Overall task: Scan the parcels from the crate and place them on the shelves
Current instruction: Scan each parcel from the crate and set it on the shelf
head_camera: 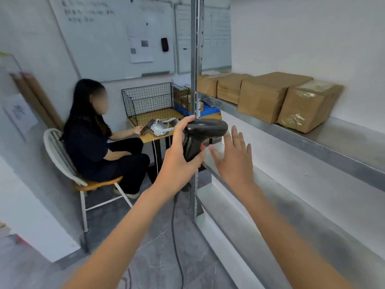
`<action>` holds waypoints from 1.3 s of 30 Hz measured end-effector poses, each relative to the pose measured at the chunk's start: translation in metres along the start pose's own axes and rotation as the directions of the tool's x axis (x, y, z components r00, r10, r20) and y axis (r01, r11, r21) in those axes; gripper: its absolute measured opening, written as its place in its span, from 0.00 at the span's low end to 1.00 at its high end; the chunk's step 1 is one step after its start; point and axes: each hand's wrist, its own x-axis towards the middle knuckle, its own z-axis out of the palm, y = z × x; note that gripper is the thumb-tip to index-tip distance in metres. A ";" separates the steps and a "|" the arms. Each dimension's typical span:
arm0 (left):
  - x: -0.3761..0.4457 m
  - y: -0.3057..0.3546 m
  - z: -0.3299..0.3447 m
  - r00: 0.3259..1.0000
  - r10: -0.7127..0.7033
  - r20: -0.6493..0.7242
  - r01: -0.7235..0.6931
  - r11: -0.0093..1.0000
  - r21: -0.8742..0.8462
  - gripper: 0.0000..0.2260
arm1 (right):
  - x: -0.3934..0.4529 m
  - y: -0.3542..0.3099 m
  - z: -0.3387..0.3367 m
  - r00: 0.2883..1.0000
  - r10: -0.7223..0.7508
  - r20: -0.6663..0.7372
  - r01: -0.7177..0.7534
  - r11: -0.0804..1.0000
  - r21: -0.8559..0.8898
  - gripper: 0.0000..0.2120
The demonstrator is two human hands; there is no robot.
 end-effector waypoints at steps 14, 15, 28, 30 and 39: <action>0.137 -0.037 0.058 0.989 0.131 0.067 -0.115 0.972 -0.205 0.35 | 0.106 0.056 -0.073 0.936 0.101 -0.338 -0.181 0.959 -0.216 0.30; 0.144 -0.040 0.063 0.988 0.134 0.071 -0.116 0.968 -0.221 0.34 | 0.110 0.060 -0.078 0.926 0.119 -0.358 -0.214 0.947 -0.239 0.30; 0.218 -0.067 0.107 0.934 0.222 0.281 -0.067 0.880 -0.470 0.34 | 0.209 0.090 -0.148 0.677 0.670 -0.305 -0.725 0.677 -0.123 0.29; 0.223 -0.071 0.106 0.923 0.240 0.300 -0.060 0.861 -0.505 0.34 | 0.215 0.091 -0.144 0.614 0.752 -0.241 -0.788 0.604 -0.121 0.27; 0.231 -0.089 0.100 0.884 0.285 0.371 -0.008 0.802 -0.597 0.34 | 0.197 0.076 -0.144 0.534 0.810 -0.245 -0.846 0.510 -0.156 0.22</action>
